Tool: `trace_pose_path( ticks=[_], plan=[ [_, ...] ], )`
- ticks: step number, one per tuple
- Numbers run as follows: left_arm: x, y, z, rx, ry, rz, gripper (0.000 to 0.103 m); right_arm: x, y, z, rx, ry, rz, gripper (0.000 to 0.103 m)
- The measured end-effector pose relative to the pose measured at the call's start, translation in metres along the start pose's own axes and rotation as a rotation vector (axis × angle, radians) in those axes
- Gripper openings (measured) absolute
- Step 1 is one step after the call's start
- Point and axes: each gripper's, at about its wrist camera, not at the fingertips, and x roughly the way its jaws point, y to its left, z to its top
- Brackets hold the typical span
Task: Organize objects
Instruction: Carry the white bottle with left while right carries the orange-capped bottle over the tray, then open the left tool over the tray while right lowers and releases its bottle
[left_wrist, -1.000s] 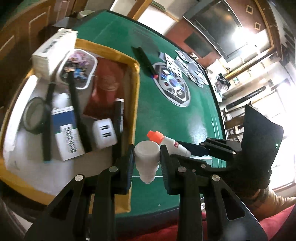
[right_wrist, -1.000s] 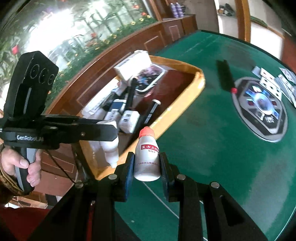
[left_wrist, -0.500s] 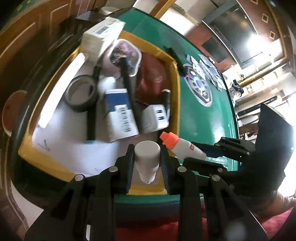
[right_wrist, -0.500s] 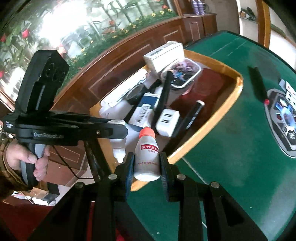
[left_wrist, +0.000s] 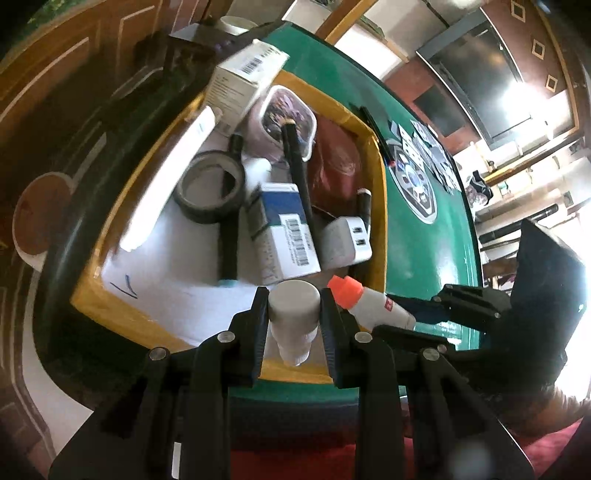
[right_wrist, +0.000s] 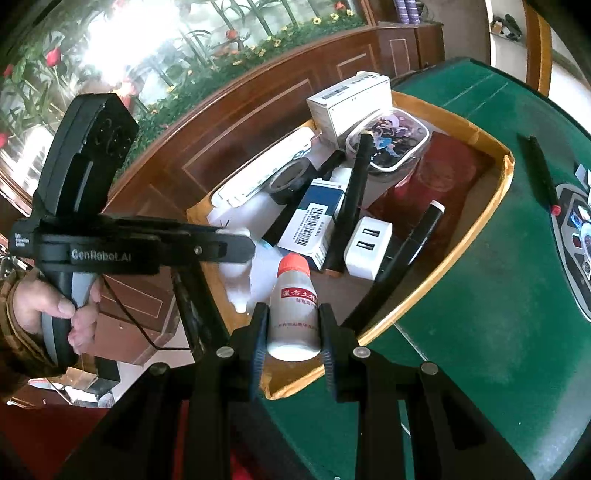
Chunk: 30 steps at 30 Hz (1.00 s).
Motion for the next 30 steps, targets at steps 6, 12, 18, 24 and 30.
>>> trace_pose_path(
  ticks=[6, 12, 18, 24, 30],
  plan=[
    [-0.009, 0.021, 0.005, -0.026, -0.022, 0.033, 0.026, 0.007, 0.006, 0.002, -0.01, 0.007, 0.012, 0.026],
    [-0.003, 0.044, 0.016, -0.054, -0.021, 0.065, 0.026, 0.02, 0.012, -0.001, -0.01, 0.035, 0.024, 0.026],
    [0.009, 0.055, 0.025, -0.045, -0.008, 0.098, 0.026, 0.035, 0.017, -0.005, -0.014, 0.07, 0.02, 0.026],
    [0.011, 0.051, 0.025, -0.001, -0.008, 0.134, 0.026, 0.042, 0.017, -0.008, -0.007, 0.082, 0.006, 0.026],
    [0.013, 0.04, 0.024, 0.092, -0.033, 0.239, 0.026, 0.049, 0.01, -0.008, 0.015, 0.077, -0.055, 0.026]
  ],
)
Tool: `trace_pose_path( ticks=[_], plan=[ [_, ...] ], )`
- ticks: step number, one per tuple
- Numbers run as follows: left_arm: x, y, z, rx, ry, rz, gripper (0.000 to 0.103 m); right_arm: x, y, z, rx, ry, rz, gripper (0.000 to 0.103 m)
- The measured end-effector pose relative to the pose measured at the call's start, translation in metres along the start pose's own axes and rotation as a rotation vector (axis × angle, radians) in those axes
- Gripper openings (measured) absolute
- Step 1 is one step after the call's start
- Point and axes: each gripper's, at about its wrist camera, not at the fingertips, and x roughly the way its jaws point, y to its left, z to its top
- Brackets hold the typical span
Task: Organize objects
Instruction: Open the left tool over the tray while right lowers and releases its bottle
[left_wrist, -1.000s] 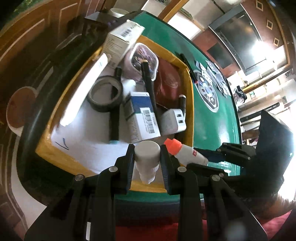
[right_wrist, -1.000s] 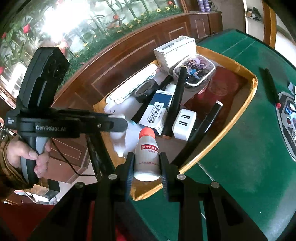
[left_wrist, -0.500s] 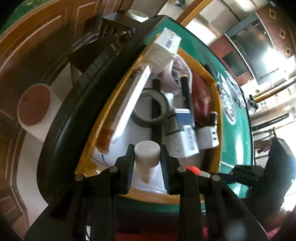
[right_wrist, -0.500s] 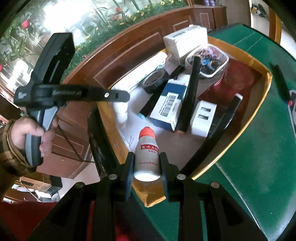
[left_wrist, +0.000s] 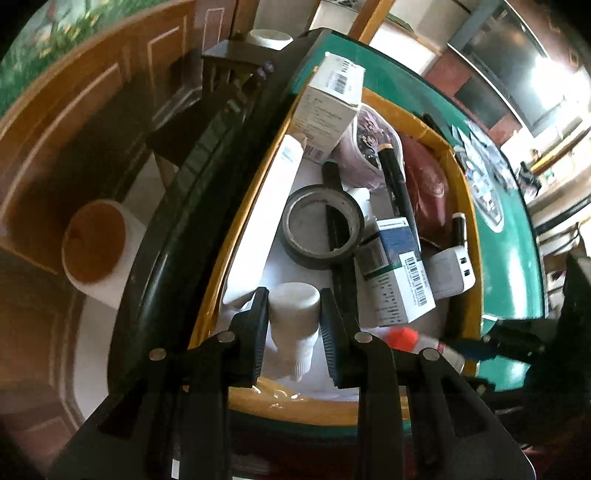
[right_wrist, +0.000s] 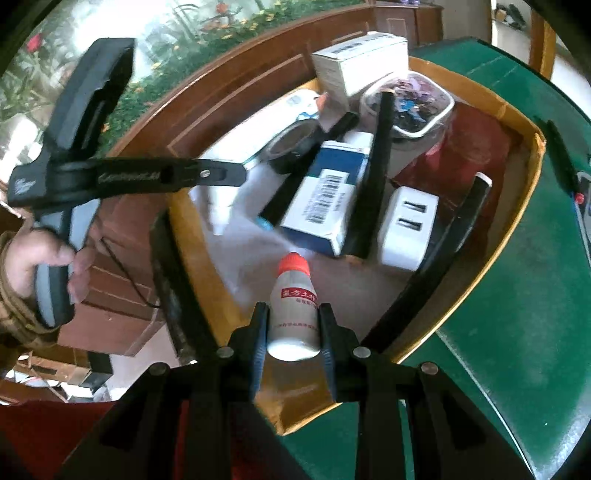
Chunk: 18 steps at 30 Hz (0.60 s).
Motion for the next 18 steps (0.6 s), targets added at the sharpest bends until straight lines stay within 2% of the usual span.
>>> trace_pose_path(
  ticks=[3, 12, 14, 16, 18],
  plan=[
    [0.002, -0.005, 0.0, 0.038, -0.01, 0.014, 0.026, 0.001, -0.003, 0.002, 0.026, -0.013, -0.015, 0.026],
    [0.008, -0.011, -0.002, 0.044, -0.012, 0.027, 0.028, 0.005, -0.004, 0.006, 0.014, -0.014, -0.085, 0.026],
    [0.008, -0.014, -0.002, 0.045, -0.015, 0.037, 0.032, 0.008, 0.0, 0.004, -0.003, -0.009, -0.088, 0.026],
    [0.008, -0.017, -0.002, 0.042, -0.024, 0.044, 0.047, 0.007, 0.002, 0.0, -0.018, 0.0, -0.08, 0.026],
    [0.009, -0.02, -0.003, 0.037, -0.021, 0.047, 0.055, 0.009, 0.004, -0.004, -0.032, 0.012, -0.074, 0.026]
  ],
)
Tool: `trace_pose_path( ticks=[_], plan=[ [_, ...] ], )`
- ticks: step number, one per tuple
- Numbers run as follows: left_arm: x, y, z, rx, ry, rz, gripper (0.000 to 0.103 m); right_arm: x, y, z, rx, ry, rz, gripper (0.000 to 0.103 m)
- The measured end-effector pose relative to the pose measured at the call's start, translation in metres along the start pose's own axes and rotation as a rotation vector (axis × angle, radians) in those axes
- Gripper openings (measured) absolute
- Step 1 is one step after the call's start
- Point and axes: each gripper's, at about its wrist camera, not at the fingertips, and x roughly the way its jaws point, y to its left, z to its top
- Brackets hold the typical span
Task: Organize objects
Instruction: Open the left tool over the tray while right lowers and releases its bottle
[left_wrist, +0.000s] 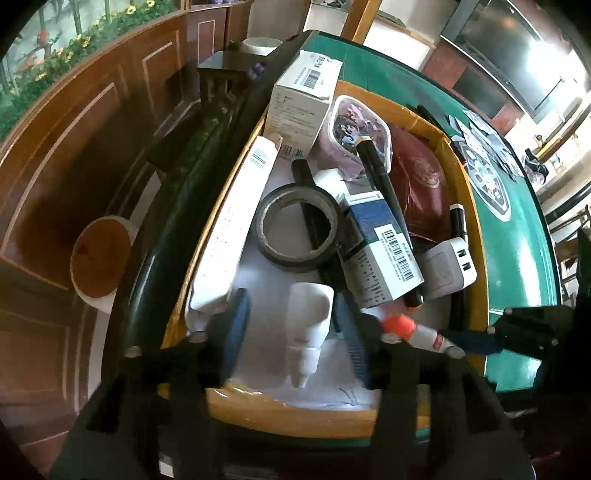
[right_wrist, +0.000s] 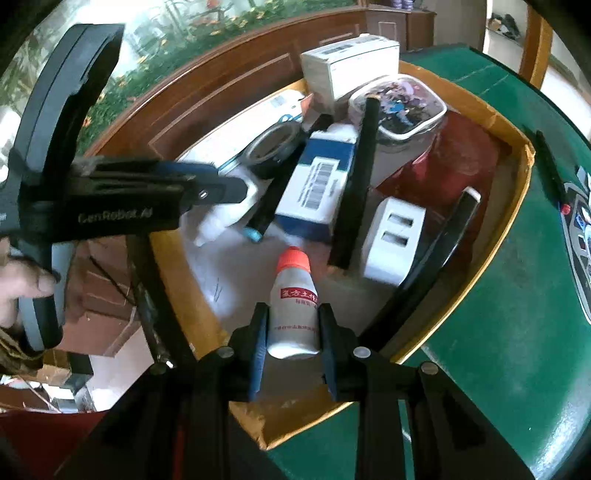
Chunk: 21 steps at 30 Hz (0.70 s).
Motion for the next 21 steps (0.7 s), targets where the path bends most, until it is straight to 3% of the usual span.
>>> trace_pose_path(
  ticks=[2, 6, 8, 11, 15, 17, 18, 21],
  plan=[
    [0.002, -0.001, -0.001, -0.006, 0.01, -0.003, 0.055, 0.0, 0.002, -0.004, -0.021, 0.005, 0.005, 0.026],
    [0.001, -0.004, -0.004, -0.027, 0.013, 0.013, 0.068, 0.0, 0.007, -0.009, -0.057, 0.022, 0.008, 0.026],
    [-0.004, -0.006, -0.005, -0.034, 0.0, 0.032, 0.068, -0.001, 0.008, -0.012, -0.069, 0.026, 0.01, 0.026],
    [-0.015, -0.011, -0.006, -0.02, -0.043, 0.106, 0.068, -0.001, 0.004, -0.012, -0.074, 0.033, 0.022, 0.026],
    [-0.035, -0.019, 0.001, -0.008, -0.096, 0.316, 0.068, -0.011, -0.005, -0.015, -0.066, -0.009, 0.059, 0.028],
    [-0.046, -0.018, 0.004, -0.035, -0.098, 0.371, 0.068, -0.022, -0.007, -0.02, -0.066, -0.049, 0.079, 0.048],
    [-0.053, -0.017, 0.007, -0.061, -0.09, 0.356, 0.068, -0.03, -0.009, -0.024, -0.063, -0.078, 0.081, 0.064],
    [-0.057, -0.012, 0.01, -0.118, -0.037, 0.298, 0.068, -0.051, -0.015, -0.036, -0.043, -0.155, 0.105, 0.074]
  ],
)
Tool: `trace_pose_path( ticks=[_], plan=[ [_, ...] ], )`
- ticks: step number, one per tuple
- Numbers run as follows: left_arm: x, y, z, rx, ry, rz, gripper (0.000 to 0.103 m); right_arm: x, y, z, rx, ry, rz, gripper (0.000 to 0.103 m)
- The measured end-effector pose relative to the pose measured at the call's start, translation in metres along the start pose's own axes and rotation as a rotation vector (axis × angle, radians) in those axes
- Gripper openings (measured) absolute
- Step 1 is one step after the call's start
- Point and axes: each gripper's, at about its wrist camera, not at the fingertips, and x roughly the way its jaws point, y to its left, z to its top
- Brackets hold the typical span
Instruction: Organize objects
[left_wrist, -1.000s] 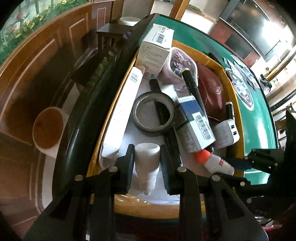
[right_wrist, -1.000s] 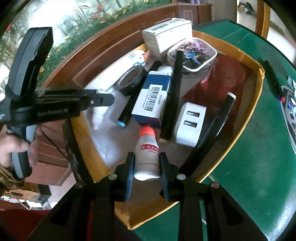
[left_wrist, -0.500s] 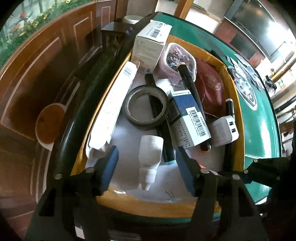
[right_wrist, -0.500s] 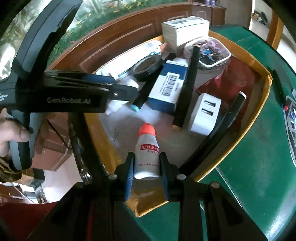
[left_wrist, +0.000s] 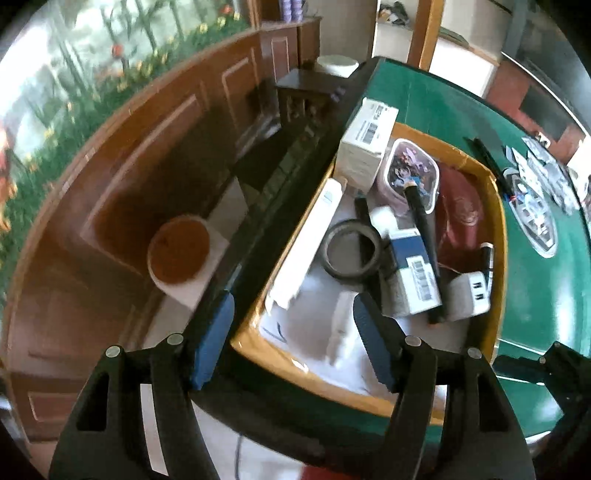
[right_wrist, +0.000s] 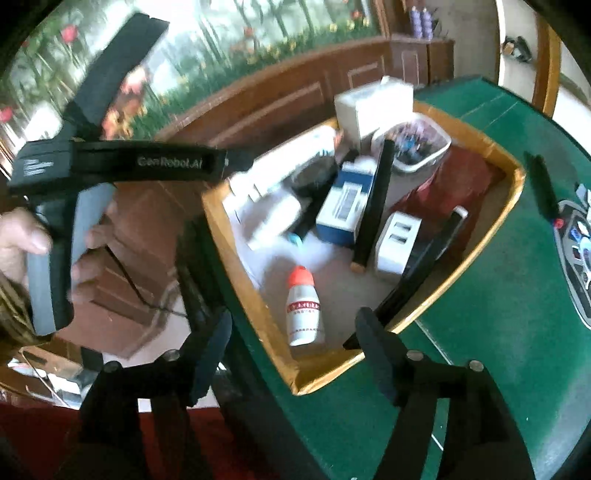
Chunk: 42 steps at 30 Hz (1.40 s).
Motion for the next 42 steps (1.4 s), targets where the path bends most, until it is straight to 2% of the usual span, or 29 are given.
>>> trace_pose_path(
  ticks=[1, 3, 4, 5, 9, 15, 27, 33, 36, 42],
  plan=[
    [0.0, 0.0, 0.0, 0.0, 0.011, -0.003, 0.068, -0.003, 0.001, 0.0, 0.009, -0.018, -0.007, 0.082],
    [-0.001, -0.002, -0.002, 0.008, -0.006, 0.039, 0.068, -0.004, -0.005, 0.003, 0.037, -0.044, -0.048, 0.087],
    [-0.003, -0.005, -0.004, 0.011, -0.012, 0.04, 0.068, -0.002, -0.007, 0.005, 0.053, -0.037, -0.06, 0.098],
    [-0.004, -0.008, -0.006, 0.012, -0.01, 0.024, 0.068, 0.001, -0.012, 0.006, 0.079, -0.02, -0.065, 0.103],
    [-0.009, -0.015, -0.011, 0.026, -0.015, 0.023, 0.068, -0.001, -0.026, 0.01, 0.145, -0.014, -0.091, 0.103],
    [-0.018, -0.022, -0.012, 0.022, -0.037, 0.018, 0.068, -0.009, -0.024, 0.015, 0.114, -0.036, -0.158, 0.103],
    [-0.027, -0.028, -0.017, -0.034, -0.013, -0.031, 0.068, -0.019, -0.037, 0.012, 0.136, -0.057, -0.149, 0.103],
    [-0.028, -0.028, -0.016, -0.097, 0.013, -0.064, 0.068, -0.026, -0.04, 0.013, 0.125, -0.071, -0.137, 0.103],
    [-0.029, -0.022, -0.017, -0.153, 0.002, -0.111, 0.068, -0.028, -0.041, 0.013, 0.121, -0.073, -0.132, 0.103],
    [-0.031, -0.029, -0.024, -0.132, -0.049, -0.033, 0.068, -0.03, -0.048, 0.007, 0.138, -0.068, -0.136, 0.103]
  ],
)
